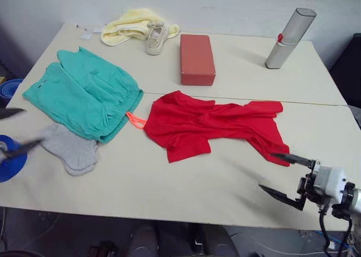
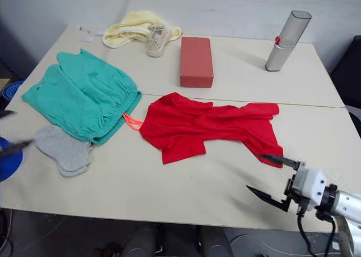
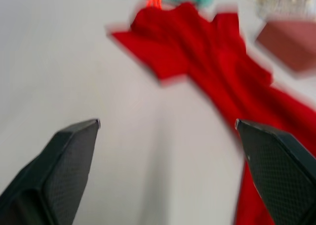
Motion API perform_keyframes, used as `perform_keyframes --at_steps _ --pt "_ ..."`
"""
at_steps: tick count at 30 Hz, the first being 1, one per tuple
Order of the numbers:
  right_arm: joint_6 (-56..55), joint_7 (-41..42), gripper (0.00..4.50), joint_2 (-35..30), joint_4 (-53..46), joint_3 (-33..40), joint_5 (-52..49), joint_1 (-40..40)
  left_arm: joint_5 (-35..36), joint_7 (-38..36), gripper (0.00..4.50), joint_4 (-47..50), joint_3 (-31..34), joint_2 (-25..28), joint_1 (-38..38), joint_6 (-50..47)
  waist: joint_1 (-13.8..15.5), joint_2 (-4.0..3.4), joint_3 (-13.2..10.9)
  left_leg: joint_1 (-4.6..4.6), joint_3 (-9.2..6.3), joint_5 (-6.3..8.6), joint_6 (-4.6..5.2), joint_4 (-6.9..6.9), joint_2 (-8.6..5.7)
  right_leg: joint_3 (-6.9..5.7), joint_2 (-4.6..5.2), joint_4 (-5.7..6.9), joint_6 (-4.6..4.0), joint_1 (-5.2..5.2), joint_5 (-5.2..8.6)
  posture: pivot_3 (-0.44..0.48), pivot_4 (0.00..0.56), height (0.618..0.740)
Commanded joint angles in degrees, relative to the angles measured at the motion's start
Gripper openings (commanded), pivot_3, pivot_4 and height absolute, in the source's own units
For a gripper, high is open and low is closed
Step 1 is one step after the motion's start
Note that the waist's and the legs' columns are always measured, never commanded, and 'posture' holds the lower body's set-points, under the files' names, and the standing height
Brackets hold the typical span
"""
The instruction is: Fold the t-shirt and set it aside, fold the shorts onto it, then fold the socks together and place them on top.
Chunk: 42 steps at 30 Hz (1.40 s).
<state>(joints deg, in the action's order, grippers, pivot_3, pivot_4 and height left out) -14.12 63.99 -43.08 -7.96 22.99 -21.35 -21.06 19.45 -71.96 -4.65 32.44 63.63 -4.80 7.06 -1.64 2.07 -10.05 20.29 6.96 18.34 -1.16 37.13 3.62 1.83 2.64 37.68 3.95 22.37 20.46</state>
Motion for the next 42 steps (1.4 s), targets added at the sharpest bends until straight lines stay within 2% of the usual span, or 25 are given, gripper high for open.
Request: perform_keyframes --at_steps 1,5,8,11,13,18,21,29,31,34,35,42 --pt "-0.2 -4.7 4.5 -0.4 -0.5 2.9 3.1 -0.1 -1.2 1.5 4.47 11.5 -9.5 -4.6 0.7 2.7 -0.2 -0.18 -0.1 0.0 0.07 0.0 0.0 0.01 -0.01 0.06 -0.05 -0.01 0.03 0.01 -0.01 0.0 0.15 0.74" --pt "-1.3 -6.2 4.5 -1.9 -2.4 1.7 7.3 -0.7 -5.3 5.6 4.47 16.0 -18.6 -9.8 6.8 4.6 -0.7 -0.07 -0.1 -0.02 0.11 -0.02 0.05 0.12 0.11 0.26 -0.42 0.05 0.24 0.02 -0.16 0.0 0.15 0.74" --pt "5.0 -13.3 4.5 -2.8 -5.8 0.7 17.3 -1.2 -8.0 6.3 4.47 18.2 -26.6 -13.0 10.2 3.5 -0.6 -0.13 -0.1 -0.06 0.11 -0.08 0.09 0.17 0.08 0.33 -0.44 0.11 0.3 0.01 -0.22 0.0 0.15 0.74" --pt "5.8 -17.2 4.5 -1.8 -7.3 0.0 20.5 0.1 -18.4 11.1 4.47 12.3 -34.5 -17.9 18.1 10.1 -0.1 -0.21 0.0 -0.06 0.17 -0.19 -0.11 0.23 0.04 0.39 -0.44 0.08 0.34 0.01 -0.24 0.0 0.15 0.74" --pt "7.5 -18.6 4.5 -1.4 -8.2 -0.2 21.1 0.7 -21.6 13.6 4.47 9.4 -36.4 -19.8 21.3 11.7 0.0 -0.2 0.0 0.01 0.23 -0.18 -0.1 0.35 0.06 0.44 -0.52 0.08 0.41 0.05 -0.27 0.0 0.15 0.74" --pt "11.6 -19.2 4.5 -2.2 -9.7 -1.2 21.5 1.6 -25.8 12.0 4.47 3.8 -44.4 -22.8 27.7 11.6 0.0 -0.19 0.0 0.06 0.33 -0.17 -0.09 0.5 0.17 0.56 -0.64 0.06 0.41 0.07 -0.27 0.0 0.15 0.74" --pt "13.9 -19.1 4.5 -3.4 -9.0 -1.6 22.2 3.0 -26.7 11.9 4.47 3.3 -46.9 -24.2 28.7 11.4 0.0 -0.19 0.0 0.05 0.44 -0.15 -0.06 0.56 0.19 0.68 -0.68 0.08 0.45 0.08 -0.29 0.0 0.15 0.74" --pt "13.0 -16.6 4.5 -7.0 1.9 -5.9 23.4 8.4 -32.5 15.3 4.47 -1.2 -52.5 -29.8 32.1 9.1 0.2 -0.24 0.1 -0.08 0.57 -0.08 0.07 0.8 0.18 0.81 -0.81 0.08 0.56 -0.06 -0.35 0.0 0.15 0.74" --pt "11.6 -15.7 4.5 -7.6 4.6 -7.3 23.1 10.3 -34.0 16.7 4.47 -3.1 -53.2 -30.9 33.6 8.6 0.2 -0.23 0.2 -0.25 0.54 -0.03 0.15 0.86 0.16 0.83 -0.86 -0.04 0.65 -0.37 -0.4 0.0 0.15 0.74" --pt "10.4 -15.2 3.86 -7.6 8.0 -9.2 23.0 13.3 -34.7 16.4 3.84 -5.1 -54.0 -30.8 35.0 8.0 0.0 -0.15 0.2 -0.97 0.57 0.22 0.49 0.83 0.18 0.9 -0.69 -0.29 0.73 -1.18 -0.45 0.0 0.15 0.74" --pt "10.0 -15.2 3.52 -7.7 8.9 -9.9 23.2 14.3 -34.6 15.9 3.55 -5.6 -54.4 -30.5 35.1 7.8 0.0 -0.14 0.2 -1.12 0.59 0.39 0.72 0.81 0.17 0.88 -0.6 -0.32 0.73 -1.35 -0.45 0.0 0.15 0.74" --pt "10.1 -16.4 1.15 -7.2 13.8 -12.9 23.3 19.5 -34.7 15.3 1.47 -7.9 -55.5 -29.4 34.5 5.8 0.0 -0.32 0.4 -1.2 0.61 0.42 0.74 0.81 0.15 0.82 -0.41 -0.29 0.75 -1.4 -0.46 0.0 0.15 0.74"
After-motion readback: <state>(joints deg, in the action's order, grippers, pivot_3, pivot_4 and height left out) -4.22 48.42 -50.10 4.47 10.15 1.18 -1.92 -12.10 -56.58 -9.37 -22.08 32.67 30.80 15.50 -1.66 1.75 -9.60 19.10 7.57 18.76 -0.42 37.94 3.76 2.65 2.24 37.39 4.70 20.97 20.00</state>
